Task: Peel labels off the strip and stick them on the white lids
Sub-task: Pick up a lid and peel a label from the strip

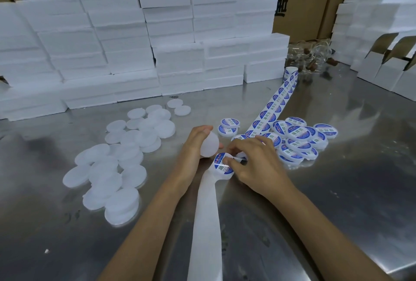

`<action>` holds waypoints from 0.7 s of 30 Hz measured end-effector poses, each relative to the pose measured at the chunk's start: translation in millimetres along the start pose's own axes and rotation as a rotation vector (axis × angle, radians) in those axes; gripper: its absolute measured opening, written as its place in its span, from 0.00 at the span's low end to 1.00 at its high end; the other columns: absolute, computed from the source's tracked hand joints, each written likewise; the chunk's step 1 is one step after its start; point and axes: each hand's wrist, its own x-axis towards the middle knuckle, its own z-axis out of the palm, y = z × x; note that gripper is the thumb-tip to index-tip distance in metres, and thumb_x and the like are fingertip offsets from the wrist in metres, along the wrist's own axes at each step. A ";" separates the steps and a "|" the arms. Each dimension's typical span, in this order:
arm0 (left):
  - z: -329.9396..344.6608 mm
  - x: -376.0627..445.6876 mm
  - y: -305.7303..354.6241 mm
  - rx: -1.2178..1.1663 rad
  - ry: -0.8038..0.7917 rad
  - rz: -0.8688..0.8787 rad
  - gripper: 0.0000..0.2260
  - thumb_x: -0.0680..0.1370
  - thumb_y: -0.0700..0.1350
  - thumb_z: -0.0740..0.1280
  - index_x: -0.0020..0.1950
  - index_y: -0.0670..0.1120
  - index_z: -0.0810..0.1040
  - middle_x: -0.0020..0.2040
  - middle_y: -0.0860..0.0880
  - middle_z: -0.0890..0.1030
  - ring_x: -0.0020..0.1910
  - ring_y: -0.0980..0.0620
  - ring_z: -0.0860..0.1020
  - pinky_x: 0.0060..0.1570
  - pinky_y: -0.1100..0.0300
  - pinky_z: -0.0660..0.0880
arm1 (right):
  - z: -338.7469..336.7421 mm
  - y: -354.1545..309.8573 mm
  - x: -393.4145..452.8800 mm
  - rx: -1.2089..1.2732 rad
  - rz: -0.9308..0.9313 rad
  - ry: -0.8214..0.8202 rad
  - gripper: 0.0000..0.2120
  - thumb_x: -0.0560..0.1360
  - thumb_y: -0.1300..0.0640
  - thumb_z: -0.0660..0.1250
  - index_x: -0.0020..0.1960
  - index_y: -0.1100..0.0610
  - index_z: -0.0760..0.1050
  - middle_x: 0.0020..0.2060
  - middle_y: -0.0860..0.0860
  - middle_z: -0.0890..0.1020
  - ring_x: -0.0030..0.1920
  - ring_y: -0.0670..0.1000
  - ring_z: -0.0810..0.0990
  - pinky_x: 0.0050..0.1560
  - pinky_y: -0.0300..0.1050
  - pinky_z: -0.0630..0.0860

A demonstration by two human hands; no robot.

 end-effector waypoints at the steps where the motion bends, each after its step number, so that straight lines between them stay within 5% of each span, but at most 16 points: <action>1: -1.2 0.9 -1.6 0.005 0.000 -0.005 0.12 0.83 0.51 0.59 0.63 0.51 0.75 0.52 0.38 0.85 0.50 0.42 0.84 0.51 0.53 0.80 | -0.2 -0.7 -0.3 0.009 -0.004 0.008 0.04 0.74 0.51 0.69 0.47 0.49 0.78 0.43 0.42 0.82 0.49 0.45 0.76 0.67 0.41 0.57; 7: 3.4 14.1 -4.0 0.123 0.028 0.035 0.19 0.85 0.56 0.50 0.52 0.53 0.78 0.35 0.58 0.84 0.35 0.63 0.82 0.34 0.70 0.76 | -5.0 -8.2 -2.4 0.232 0.024 0.061 0.05 0.71 0.55 0.74 0.43 0.49 0.78 0.40 0.34 0.76 0.48 0.40 0.72 0.59 0.40 0.64; 11: -0.1 8.7 -6.1 0.177 -0.019 0.055 0.19 0.81 0.64 0.52 0.48 0.64 0.82 0.42 0.59 0.84 0.42 0.64 0.82 0.40 0.69 0.76 | -13.7 -16.4 -1.8 0.578 0.197 0.064 0.08 0.71 0.62 0.72 0.39 0.52 0.75 0.38 0.42 0.79 0.46 0.45 0.77 0.48 0.32 0.73; 16: -1.3 1.7 1.2 0.061 -0.031 0.041 0.20 0.84 0.59 0.50 0.56 0.50 0.78 0.37 0.55 0.86 0.36 0.57 0.84 0.37 0.67 0.78 | -24.4 -20.4 3.5 1.067 0.352 0.163 0.08 0.73 0.72 0.68 0.42 0.61 0.72 0.37 0.53 0.80 0.40 0.52 0.80 0.42 0.42 0.76; 19: -2.8 -4.6 12.1 -0.134 0.021 0.044 0.24 0.84 0.60 0.51 0.61 0.44 0.78 0.44 0.47 0.86 0.45 0.50 0.85 0.53 0.52 0.80 | -22.9 -26.4 8.9 1.180 0.424 0.146 0.09 0.73 0.71 0.69 0.44 0.59 0.72 0.41 0.58 0.84 0.42 0.54 0.84 0.41 0.40 0.79; 21: -1.7 -9.5 18.8 -0.268 0.010 0.017 0.28 0.83 0.61 0.51 0.66 0.41 0.77 0.56 0.39 0.83 0.57 0.40 0.81 0.67 0.40 0.73 | -18.6 -31.7 12.5 1.170 0.431 0.134 0.10 0.73 0.71 0.70 0.44 0.59 0.72 0.45 0.59 0.84 0.45 0.54 0.85 0.41 0.41 0.81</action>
